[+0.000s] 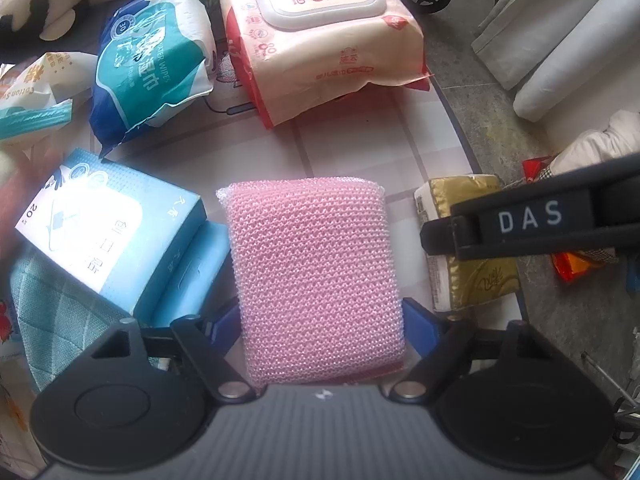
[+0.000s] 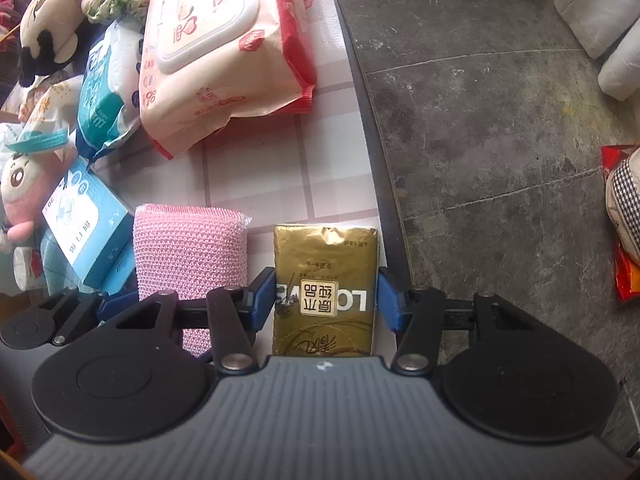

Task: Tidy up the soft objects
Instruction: 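Grasp the pink sponge with the left tool while the right tool grasps the gold tissue pack, then carry both items into the cardboard box and open both tools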

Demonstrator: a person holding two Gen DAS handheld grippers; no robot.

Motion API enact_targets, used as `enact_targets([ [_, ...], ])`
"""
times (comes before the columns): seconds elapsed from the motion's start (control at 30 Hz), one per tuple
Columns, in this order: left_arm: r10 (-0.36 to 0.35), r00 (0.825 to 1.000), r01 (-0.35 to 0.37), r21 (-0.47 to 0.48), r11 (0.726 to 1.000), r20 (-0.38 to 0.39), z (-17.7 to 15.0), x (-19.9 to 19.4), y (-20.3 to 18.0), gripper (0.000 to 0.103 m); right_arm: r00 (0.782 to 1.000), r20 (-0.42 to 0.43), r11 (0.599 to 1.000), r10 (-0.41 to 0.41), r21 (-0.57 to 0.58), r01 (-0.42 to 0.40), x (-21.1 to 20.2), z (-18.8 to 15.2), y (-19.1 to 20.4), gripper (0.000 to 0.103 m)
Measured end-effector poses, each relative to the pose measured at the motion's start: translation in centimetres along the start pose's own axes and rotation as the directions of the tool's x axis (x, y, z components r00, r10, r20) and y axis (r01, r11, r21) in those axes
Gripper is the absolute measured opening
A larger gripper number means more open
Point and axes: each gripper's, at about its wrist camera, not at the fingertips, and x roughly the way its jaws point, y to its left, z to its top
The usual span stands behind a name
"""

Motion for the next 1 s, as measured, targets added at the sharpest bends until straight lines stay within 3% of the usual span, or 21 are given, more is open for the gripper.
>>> enact_targets([
  [0.67,-0.012,0.999,0.012,-0.002,1.000,0.036,-1.0,-5.3,1.3,0.083,0.999,0.028,0.997,0.033,0.066,-0.034,-4.4,-2.3,0.3,0.050],
  [0.87,0.018,0.997,-0.016,-0.035,0.999,0.078,-1.9,-10.1,3.2,0.083,0.995,0.062,0.995,0.075,0.054,-0.078,-8.1,-3.0,2.3,0.050],
  [1.0,0.079,0.990,-0.069,-0.089,0.994,0.114,-2.8,-14.7,5.8,0.083,0.988,0.085,0.991,0.132,0.025,-0.135,-11.0,-3.1,5.0,0.050],
])
